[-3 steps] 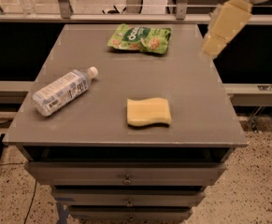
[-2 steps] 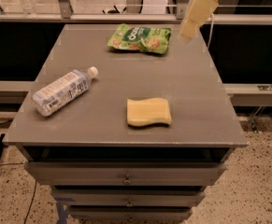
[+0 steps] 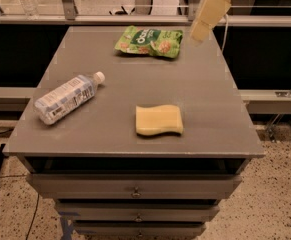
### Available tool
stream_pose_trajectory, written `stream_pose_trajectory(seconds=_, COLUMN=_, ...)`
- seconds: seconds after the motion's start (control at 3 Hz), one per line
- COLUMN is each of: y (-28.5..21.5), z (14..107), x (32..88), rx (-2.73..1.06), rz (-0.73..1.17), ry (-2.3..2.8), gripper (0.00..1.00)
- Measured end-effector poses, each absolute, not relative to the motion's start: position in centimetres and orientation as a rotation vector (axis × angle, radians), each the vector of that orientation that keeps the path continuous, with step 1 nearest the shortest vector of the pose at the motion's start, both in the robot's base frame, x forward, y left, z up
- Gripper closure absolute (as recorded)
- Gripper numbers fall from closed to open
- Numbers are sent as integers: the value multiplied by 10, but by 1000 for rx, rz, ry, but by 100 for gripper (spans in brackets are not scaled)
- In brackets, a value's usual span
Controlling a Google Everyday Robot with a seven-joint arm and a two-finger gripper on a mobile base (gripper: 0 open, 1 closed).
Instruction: Move green rice chip bag near sponge
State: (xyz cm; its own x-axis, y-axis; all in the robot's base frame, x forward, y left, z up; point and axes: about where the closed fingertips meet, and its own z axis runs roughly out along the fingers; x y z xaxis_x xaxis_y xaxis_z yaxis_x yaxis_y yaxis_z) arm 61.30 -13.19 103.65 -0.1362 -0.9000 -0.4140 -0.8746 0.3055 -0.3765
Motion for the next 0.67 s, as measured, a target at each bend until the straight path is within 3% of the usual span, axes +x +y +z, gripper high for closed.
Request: stream_pose_trajectory(seconds=0.67, y=-121, z=1010, x=688, rx=-1422, rz=92, ry=1906, gripper=0)
